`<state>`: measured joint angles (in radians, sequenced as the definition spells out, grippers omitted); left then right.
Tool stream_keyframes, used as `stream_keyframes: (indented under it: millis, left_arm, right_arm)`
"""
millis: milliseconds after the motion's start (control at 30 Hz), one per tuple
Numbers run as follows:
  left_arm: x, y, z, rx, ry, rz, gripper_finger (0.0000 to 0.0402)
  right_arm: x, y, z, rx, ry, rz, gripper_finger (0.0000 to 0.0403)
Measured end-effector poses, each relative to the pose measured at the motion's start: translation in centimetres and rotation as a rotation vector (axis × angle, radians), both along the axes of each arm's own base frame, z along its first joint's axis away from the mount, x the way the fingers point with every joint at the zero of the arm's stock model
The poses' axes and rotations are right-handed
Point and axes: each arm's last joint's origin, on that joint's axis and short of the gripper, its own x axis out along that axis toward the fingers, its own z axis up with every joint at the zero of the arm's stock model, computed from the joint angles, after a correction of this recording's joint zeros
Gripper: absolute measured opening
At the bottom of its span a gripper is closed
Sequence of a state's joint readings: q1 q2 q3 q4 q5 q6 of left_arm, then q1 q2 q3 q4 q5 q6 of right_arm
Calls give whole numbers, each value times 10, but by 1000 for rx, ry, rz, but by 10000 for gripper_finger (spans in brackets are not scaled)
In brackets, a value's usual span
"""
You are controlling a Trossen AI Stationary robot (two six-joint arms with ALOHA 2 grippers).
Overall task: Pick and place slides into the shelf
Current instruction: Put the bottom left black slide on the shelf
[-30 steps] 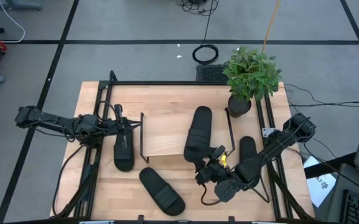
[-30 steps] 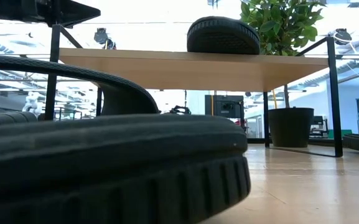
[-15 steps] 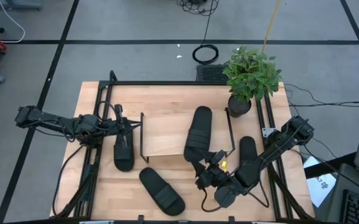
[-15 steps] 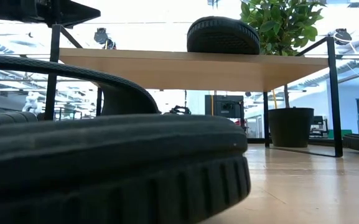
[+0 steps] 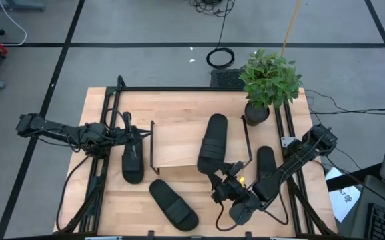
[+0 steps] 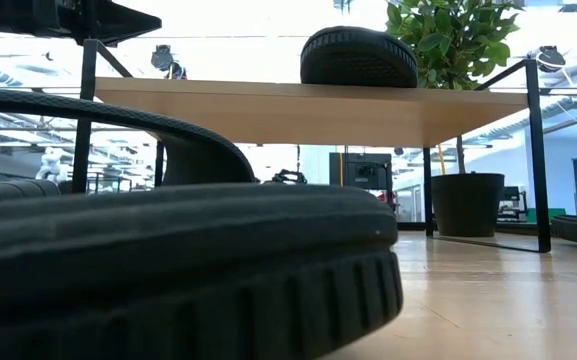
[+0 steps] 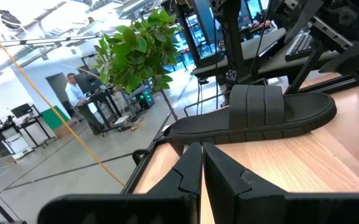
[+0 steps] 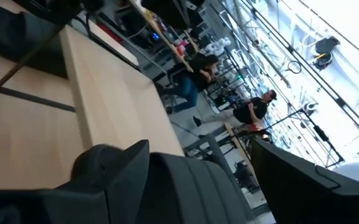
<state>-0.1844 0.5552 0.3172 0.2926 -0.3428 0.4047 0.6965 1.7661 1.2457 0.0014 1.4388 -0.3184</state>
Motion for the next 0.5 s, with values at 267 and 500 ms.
stream_keyframes:
  millis: [267,500]
  left_arm:
    - [0,0,0,-6,-1,0,21]
    - [0,0,0,-7,-1,-1,21]
  right_arm:
    - [-2,-3,-7,58,16,33,270]
    - [-2,-11,-13,50,59,15,270]
